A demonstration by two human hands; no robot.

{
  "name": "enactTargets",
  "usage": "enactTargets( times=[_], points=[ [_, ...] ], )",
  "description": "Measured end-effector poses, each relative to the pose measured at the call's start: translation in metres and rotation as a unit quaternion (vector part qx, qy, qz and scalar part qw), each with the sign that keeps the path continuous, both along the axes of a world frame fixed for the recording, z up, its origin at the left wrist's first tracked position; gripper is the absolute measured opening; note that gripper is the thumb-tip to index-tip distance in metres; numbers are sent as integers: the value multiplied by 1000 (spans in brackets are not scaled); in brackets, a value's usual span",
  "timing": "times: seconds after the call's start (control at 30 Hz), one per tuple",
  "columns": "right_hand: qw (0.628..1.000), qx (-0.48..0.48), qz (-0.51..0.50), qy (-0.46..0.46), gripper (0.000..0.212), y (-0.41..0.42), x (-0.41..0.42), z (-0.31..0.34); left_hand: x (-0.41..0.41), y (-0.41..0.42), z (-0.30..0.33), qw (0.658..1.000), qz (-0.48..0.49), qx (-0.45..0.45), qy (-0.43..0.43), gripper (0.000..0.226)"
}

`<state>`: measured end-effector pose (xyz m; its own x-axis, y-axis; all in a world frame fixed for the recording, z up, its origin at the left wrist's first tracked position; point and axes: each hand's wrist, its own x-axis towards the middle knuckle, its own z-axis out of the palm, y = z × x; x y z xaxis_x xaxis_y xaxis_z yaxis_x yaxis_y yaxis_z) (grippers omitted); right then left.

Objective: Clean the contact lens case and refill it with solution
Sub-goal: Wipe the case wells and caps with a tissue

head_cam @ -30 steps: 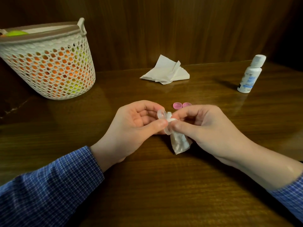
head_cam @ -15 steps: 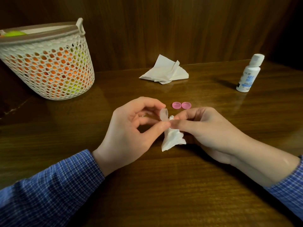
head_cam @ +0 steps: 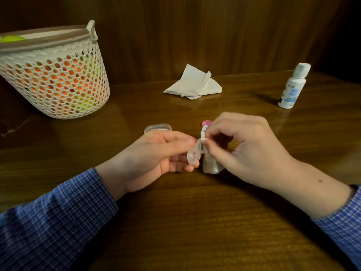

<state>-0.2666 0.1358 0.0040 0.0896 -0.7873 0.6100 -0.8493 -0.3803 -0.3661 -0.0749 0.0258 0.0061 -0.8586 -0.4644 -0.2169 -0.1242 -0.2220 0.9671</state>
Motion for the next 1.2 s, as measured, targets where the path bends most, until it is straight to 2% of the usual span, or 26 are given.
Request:
enactTargets(
  times=[0.13, 0.27, 0.4, 0.53, 0.7, 0.77, 0.87, 1.03, 1.13, 1.2],
  points=[
    [1000, 2, 20, 3, 11, 0, 3, 0, 2, -5, -1, 999, -45, 23, -8, 47],
    [1000, 11, 16, -20, 8, 0, 5, 0, 1, -6, -5, 997, -33, 63, 5, 38],
    [985, 69, -30, -154, 6, -1, 8, -2, 0, -3, -10, 997, 19, 58, 49, 29],
    [928, 164, -43, -330, 10, -4, 11, -1, -2, 4, -13, 989, 99, -71, 84, 37],
    [805, 286, 11, -519, 11, -7, 12, 0, -3, 8, -14, 968, 127, -193, 102, 47],
    [766, 319, 11, -558, 12, -8, 10, 1, -3, 9, -14, 958, 109, -247, 100, 44],
    [732, 363, 21, -577, 12, -7, 7, 5, -2, 9, -14, 943, 99, -306, 81, 39],
    [656, 415, 38, -630, 16, -5, 4, 12, -1, 10, -14, 926, 110, -353, 83, 40],
    [645, 419, 46, -637, 17, -4, 3, 12, -2, 13, -14, 919, 121, -363, 94, 41],
    [672, 408, 39, -617, 15, -4, 4, 11, -2, 14, -14, 916, 131, -366, 98, 41]
  ],
)
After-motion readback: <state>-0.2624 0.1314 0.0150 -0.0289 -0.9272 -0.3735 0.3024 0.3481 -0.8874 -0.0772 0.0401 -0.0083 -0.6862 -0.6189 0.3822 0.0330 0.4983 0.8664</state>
